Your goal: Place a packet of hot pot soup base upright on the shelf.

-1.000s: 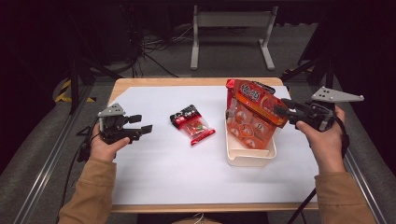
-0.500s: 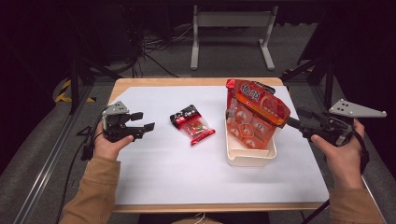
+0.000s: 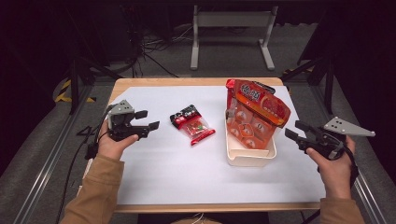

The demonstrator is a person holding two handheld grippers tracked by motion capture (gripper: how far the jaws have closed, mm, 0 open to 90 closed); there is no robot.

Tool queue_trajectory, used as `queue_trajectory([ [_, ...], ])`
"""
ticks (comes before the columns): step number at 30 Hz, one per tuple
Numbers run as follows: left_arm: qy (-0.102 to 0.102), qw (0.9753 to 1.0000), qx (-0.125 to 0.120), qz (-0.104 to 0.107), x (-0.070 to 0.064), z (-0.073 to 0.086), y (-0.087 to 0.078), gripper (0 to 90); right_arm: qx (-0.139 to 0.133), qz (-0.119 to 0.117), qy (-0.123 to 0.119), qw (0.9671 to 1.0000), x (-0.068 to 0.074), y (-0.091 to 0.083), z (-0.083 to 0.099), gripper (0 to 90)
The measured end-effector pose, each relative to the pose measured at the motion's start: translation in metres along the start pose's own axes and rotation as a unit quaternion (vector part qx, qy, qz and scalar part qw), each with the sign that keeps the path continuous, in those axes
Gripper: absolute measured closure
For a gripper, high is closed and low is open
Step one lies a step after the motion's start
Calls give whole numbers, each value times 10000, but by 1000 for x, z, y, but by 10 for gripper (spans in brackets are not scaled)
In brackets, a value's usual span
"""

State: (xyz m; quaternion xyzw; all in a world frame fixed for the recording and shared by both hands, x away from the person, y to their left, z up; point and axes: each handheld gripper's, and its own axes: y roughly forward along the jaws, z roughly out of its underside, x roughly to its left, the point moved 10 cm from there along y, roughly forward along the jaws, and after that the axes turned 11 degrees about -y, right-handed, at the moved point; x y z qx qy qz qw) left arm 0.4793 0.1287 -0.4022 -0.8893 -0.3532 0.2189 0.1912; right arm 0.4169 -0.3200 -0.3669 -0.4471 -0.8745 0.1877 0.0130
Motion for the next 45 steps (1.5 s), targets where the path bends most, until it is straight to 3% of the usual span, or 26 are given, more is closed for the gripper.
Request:
queue_trajectory([
  [3,81,10000,-43,13,-1,-2,5,343,265,147,-71,9995,-8,6,17,437],
  [10,-10,9999,-84,80,1,-9,15,347,444,215,28,9988,-16,11,37,414],
  [19,-249,9995,-62,186,3,-19,36,351,482,223,65,9986,-17,13,42,409],
  [22,-336,9989,88,300,3,-18,45,340,475,217,84,9986,-18,14,42,409],
  [26,-575,9981,108,193,9,-19,59,308,455,150,94,9988,-16,15,42,409],
  [34,-703,9974,131,-97,24,-17,83,301,429,136,117,9989,-17,16,43,414],
  [38,-654,9975,139,-240,32,-15,93,300,445,130,123,9988,-18,17,44,414],
  [42,-695,9968,226,-313,37,-12,103,283,440,130,126,9989,-19,18,45,415],
  [45,-866,9953,349,-247,39,-7,112,255,436,97,184,9988,-18,18,46,412],
])
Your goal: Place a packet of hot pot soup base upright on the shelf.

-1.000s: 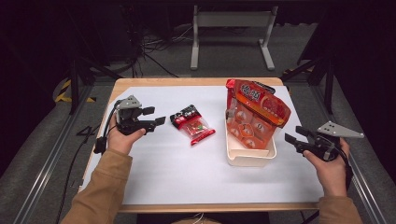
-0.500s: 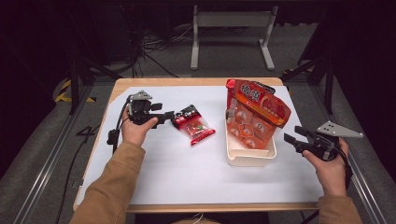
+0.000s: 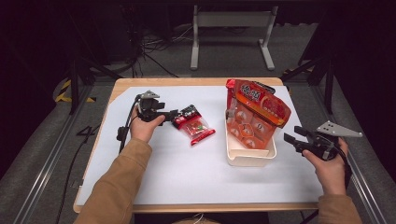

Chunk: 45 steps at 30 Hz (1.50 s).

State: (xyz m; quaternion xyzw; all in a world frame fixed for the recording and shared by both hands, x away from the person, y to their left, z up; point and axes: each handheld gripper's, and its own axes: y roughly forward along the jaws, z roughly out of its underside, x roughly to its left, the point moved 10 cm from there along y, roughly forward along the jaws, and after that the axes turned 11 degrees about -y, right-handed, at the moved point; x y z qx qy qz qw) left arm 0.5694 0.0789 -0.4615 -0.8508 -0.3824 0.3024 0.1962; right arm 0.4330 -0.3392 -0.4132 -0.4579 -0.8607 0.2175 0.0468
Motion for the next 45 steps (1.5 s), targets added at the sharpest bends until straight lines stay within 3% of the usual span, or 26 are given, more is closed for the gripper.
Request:
queue_trajectory([
  [5,-128,9997,191,-55,4,8,13,204,0,-16,43,10000,0,1,1,408],
  [8,-189,9989,356,-227,8,14,20,182,11,-22,72,10000,0,2,2,407],
  [14,-200,9975,554,-383,11,22,30,197,45,-42,86,9999,1,4,4,405],
  [21,-283,9974,606,-276,12,25,36,267,11,-50,115,9999,0,3,4,404],
  [30,-401,9965,729,9,10,30,41,329,25,-66,119,9999,1,4,5,402],
  [34,-345,9963,778,144,7,32,42,367,41,-59,124,9999,1,5,6,401],
  [36,-243,9967,766,85,6,32,42,388,35,-55,121,9999,1,5,5,401],
  [38,-167,9968,767,146,3,33,41,455,40,-65,129,9999,1,4,5,401],
  [41,-82,9969,770,110,0,33,42,533,44,-71,120,9999,2,5,5,400],
  [45,50,9969,785,-101,1,34,43,630,44,-74,105,9999,2,5,5,399],
])
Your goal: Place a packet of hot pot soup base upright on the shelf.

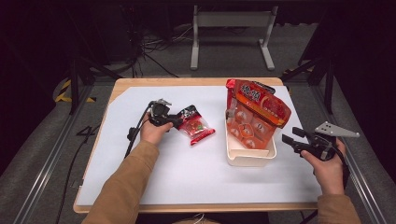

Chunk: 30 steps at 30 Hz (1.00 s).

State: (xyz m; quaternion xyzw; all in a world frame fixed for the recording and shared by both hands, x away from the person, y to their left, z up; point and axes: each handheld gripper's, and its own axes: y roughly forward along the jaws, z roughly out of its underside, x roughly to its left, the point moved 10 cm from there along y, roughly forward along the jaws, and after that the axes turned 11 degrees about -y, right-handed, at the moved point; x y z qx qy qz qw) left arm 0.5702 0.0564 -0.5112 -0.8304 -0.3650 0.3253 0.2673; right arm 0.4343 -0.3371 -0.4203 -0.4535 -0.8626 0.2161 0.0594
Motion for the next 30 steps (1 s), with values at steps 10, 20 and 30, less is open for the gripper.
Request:
queue_trajectory([
  [10,16,9998,73,-206,10,3,0,877,-23,-17,11,10000,0,0,0,398],
  [20,240,9995,-223,17,0,-6,-18,899,-20,-61,36,10000,1,-1,0,431],
  [30,486,9963,-620,332,-23,-21,-48,900,107,-183,-25,9998,3,-2,2,537],
])
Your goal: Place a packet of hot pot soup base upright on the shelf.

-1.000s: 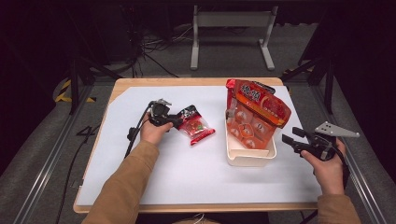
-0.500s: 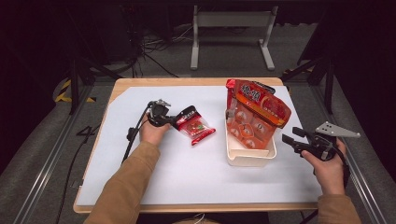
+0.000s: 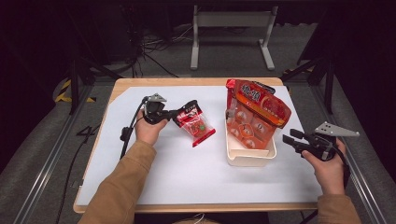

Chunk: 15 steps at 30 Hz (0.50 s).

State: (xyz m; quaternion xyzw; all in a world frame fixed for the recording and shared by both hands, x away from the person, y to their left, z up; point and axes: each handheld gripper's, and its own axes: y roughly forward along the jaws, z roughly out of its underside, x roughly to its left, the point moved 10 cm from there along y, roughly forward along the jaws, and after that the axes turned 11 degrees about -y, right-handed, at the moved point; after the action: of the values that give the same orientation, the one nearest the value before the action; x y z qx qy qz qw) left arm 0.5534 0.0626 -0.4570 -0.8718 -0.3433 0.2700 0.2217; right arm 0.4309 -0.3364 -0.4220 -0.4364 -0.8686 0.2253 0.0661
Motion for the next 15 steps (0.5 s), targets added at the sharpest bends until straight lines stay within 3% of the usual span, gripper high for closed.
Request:
queue_trajectory([
  [8,191,9993,-228,210,-22,-12,-20,900,37,14,-80,10000,-2,-2,3,586],
  [15,549,9972,-348,368,-47,-21,-40,900,88,51,-113,9999,-5,-3,6,618],
])
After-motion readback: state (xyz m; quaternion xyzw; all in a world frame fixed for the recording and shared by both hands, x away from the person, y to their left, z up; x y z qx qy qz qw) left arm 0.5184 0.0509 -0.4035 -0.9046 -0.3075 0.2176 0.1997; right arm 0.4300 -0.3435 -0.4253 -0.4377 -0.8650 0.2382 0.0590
